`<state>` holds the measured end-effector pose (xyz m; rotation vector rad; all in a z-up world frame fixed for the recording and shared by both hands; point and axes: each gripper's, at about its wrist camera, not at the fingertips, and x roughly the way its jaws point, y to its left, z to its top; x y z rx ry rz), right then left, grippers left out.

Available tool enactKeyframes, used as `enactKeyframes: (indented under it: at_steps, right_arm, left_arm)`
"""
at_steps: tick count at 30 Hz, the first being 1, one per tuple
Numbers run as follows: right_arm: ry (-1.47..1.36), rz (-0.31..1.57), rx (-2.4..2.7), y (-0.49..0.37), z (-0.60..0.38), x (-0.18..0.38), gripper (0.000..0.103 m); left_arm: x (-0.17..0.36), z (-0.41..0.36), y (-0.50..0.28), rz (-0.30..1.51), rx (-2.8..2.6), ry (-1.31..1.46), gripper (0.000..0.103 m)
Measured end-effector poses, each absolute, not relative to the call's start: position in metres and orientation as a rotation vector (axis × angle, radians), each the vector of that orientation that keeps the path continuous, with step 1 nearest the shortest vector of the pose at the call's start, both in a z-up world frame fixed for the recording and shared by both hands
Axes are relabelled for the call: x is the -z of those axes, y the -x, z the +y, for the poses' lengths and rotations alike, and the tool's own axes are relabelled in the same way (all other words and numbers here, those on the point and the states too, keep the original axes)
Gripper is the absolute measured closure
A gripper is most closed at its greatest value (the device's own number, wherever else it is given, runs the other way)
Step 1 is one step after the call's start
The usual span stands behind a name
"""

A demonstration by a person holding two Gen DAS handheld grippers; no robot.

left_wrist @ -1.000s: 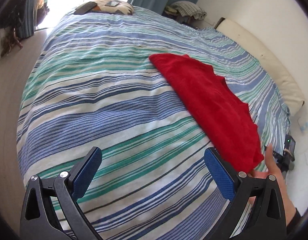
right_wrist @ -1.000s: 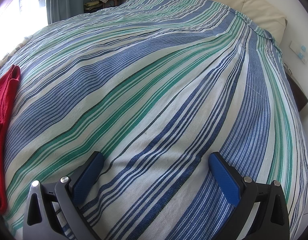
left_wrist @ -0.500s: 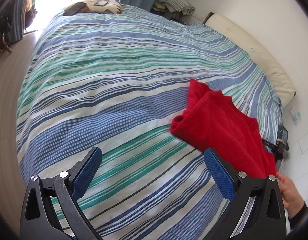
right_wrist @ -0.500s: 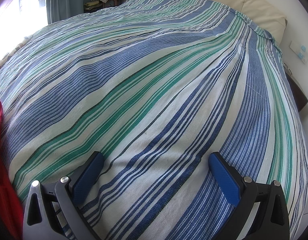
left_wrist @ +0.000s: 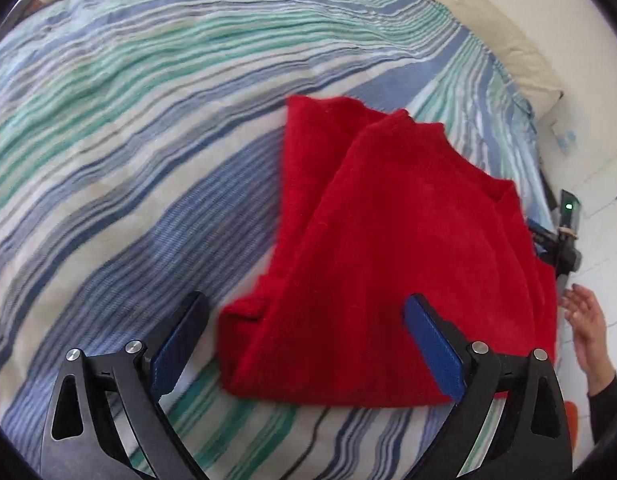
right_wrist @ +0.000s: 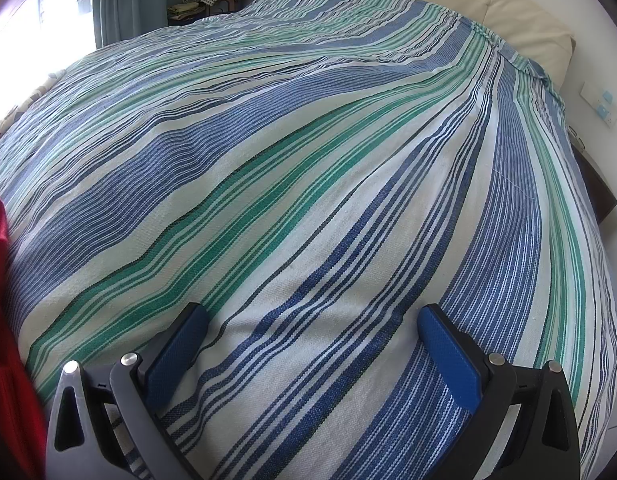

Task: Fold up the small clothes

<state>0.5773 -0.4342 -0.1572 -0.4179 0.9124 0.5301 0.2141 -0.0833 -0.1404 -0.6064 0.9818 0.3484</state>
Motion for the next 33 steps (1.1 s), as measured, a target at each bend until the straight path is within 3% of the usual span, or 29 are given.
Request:
enactKeyframes:
  at_steps: [4,7,9,10,11,14,19,24,26,30,31,33]
  right_arm:
    - [0.434,0.912,-0.521,-0.577,-0.432,0.157,0.0]
    - [0.449,0.923,-0.51,-0.581,-0.427,0.16,0.0]
    - [0.455,0.926,-0.491,-0.581,-0.424,0.158,0.0]
    - [0.463,0.932,-0.498,-0.581,-0.425,0.154,0.0]
    - [0.448,0.961,-0.532,-0.582,-0.429,0.148,0.0]
    - [0.203,1.009,-0.604,-0.575,-0.47,0.116,0.003]
    - [0.038,1.064,-0.804,-0.505,-0.539,0.068,0.003]
    - [-0.03,1.239,-1.043,-0.418,-0.557,0.09,0.003]
    - [-0.079,1.298,-1.071,-0.398,-0.546,0.116,0.003]
    - [-0.08,1.22,-1.048,-0.375,-0.513,0.141,0.002]
    - [-0.071,1.198,-1.059,-0.372,-0.506,0.139,0.005]
    - [-0.111,1.252,-1.168,-0.372,-0.492,0.138,0.049]
  left_arm:
    - [0.147,-0.076,-0.211,0.965,-0.341,0.701,0.003]
    - [0.151,-0.099,-0.234,1.042,-0.28,0.547,0.007]
    - [0.15,-0.109,-0.243,1.054,-0.26,0.515,0.038]
    - [0.151,-0.109,-0.244,1.058,-0.263,0.537,0.065]
    - [0.15,-0.106,-0.242,1.051,-0.26,0.574,0.083]
    - [0.136,-0.113,-0.231,1.029,-0.271,0.574,0.087]
    - [0.094,-0.128,-0.162,0.965,-0.252,0.632,0.088]
    - [0.093,-0.149,-0.106,1.003,-0.299,0.689,0.084]
    - [0.117,-0.147,-0.105,1.022,-0.356,0.725,0.069]
    - [0.138,-0.15,-0.092,0.952,-0.404,0.803,0.051]
    - [0.136,-0.154,-0.086,0.924,-0.405,0.821,0.041]
    - [0.131,-0.162,-0.077,0.891,-0.401,0.83,0.035]
